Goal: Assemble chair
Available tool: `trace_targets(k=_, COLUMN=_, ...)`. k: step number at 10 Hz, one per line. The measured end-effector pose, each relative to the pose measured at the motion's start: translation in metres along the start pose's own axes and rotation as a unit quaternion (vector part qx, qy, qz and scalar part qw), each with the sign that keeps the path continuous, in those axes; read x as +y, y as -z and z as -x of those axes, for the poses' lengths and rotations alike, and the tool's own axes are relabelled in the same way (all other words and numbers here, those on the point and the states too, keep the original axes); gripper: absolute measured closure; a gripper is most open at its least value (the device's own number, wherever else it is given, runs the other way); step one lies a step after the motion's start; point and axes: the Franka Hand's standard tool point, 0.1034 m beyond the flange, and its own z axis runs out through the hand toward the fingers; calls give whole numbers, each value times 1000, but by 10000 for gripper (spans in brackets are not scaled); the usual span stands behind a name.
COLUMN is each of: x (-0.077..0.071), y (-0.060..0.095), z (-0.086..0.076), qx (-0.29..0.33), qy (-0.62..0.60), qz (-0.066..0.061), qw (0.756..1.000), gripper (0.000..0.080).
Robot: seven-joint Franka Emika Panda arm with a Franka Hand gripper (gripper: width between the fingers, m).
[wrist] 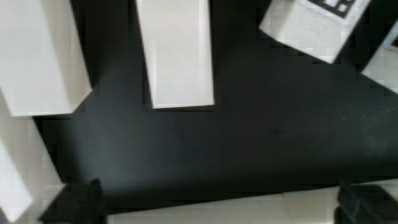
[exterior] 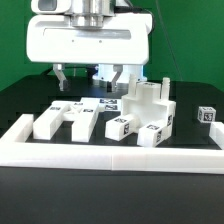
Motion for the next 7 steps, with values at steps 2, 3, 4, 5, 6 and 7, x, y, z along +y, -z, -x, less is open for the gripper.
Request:
trace_targets(k=2, x=12, y=-5, z=6, qx=-2, qy=32, qz=3, qw=999, gripper=150)
trace_targets(k=3, x=18, y=-9, z=13, qx=-7, qy=34, qz=5, qw=999, gripper=150)
trace_targets(k=4, x=20, y=-12, z=17, qx=-12, qy=43, qz=4, qw=999, gripper=150)
trace_targets(k=5, x=21, y=-14, z=23, qx=-25, qy=44, qz=0, qw=999, gripper=150)
trace_targets(k=6, x=20, y=-16, z=27, qx=-35, qy=43, qz=-3, qw=998, gripper=150)
trace_targets(k=7, x=17, y=-15, z=27, qx=-47, qy=43, qz=-9, qw=998, gripper=150)
